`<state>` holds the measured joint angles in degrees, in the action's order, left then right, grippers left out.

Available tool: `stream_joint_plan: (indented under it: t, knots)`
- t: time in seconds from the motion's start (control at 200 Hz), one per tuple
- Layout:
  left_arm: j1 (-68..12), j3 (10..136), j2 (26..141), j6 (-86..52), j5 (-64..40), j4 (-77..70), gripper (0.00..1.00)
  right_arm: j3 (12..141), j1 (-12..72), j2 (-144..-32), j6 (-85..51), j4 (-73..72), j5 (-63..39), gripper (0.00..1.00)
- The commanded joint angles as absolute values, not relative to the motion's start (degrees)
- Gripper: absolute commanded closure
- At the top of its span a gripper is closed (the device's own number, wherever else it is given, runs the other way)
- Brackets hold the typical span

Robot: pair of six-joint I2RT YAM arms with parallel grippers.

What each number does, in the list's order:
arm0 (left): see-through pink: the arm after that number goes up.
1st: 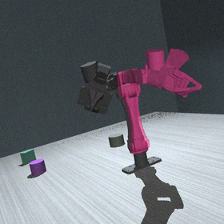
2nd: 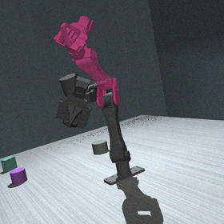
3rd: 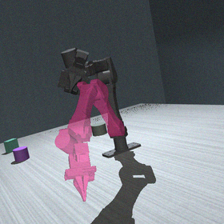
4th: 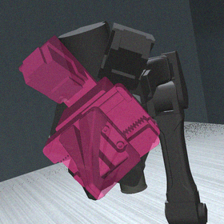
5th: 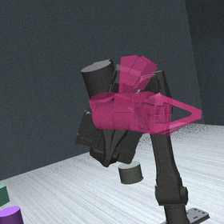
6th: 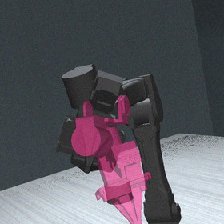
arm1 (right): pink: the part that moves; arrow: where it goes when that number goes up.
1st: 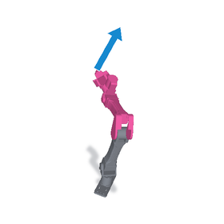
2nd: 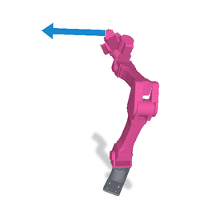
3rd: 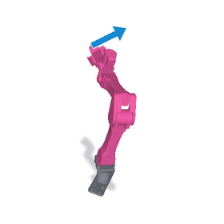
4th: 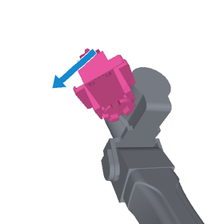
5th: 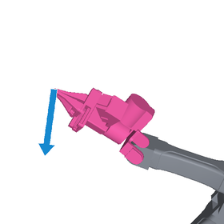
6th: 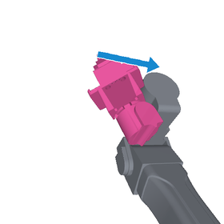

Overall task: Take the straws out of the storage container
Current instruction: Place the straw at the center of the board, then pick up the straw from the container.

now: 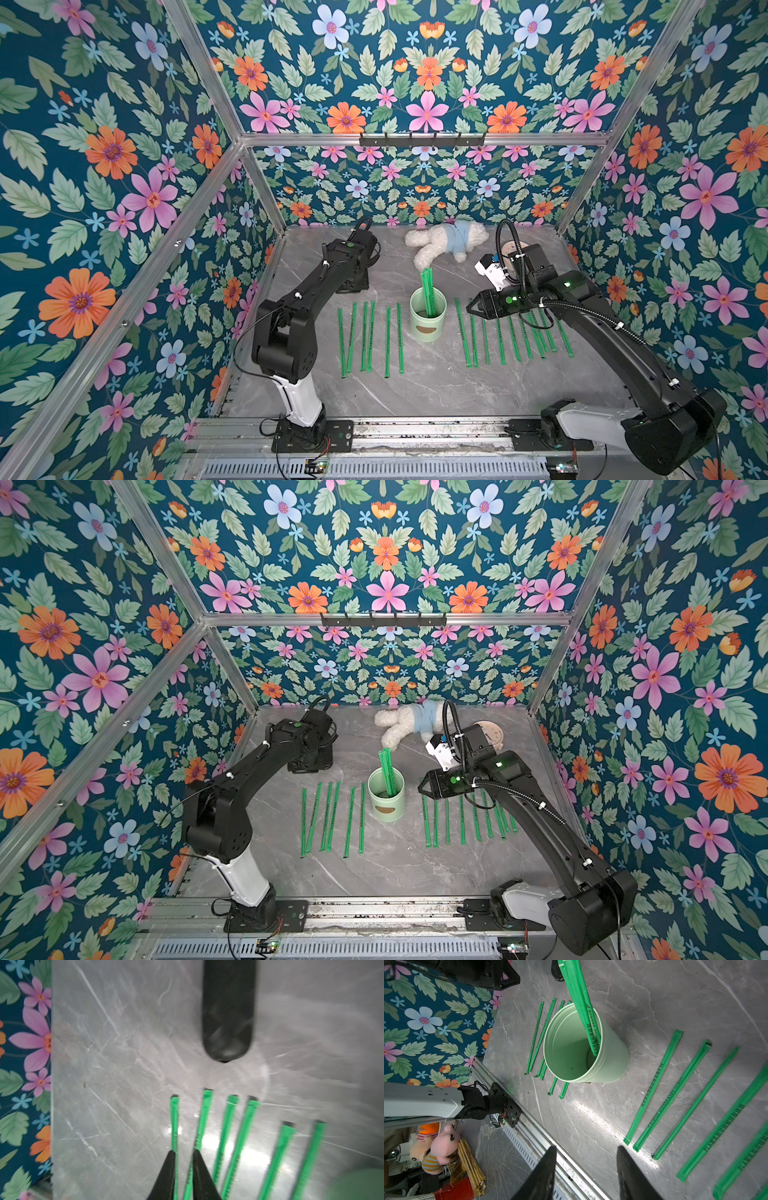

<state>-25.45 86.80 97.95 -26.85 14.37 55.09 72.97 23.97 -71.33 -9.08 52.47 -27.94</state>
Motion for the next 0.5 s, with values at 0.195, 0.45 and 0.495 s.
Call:
stream_joint_plan:
  t: [0.195, 0.45, 0.495]
  knots:
    - [-39.69, 74.23, 84.61, -31.63, 2.55, 21.67, 0.66, 74.53, 23.97, -71.03, -9.23, 52.08, -27.16, 0.51]
    - [-42.21, 69.34, 85.49, -33.5, 0.34, 13.72, 0.61, 74.41, 23.99, -70.75, -8.99, 52.34, -27.2, 0.51]
    - [-42.39, 69.58, 86.15, -33.4, -0.15, 12.96, 0.62, 74.42, 23.96, -70.88, -8.96, 52.3, -27.16, 0.51]
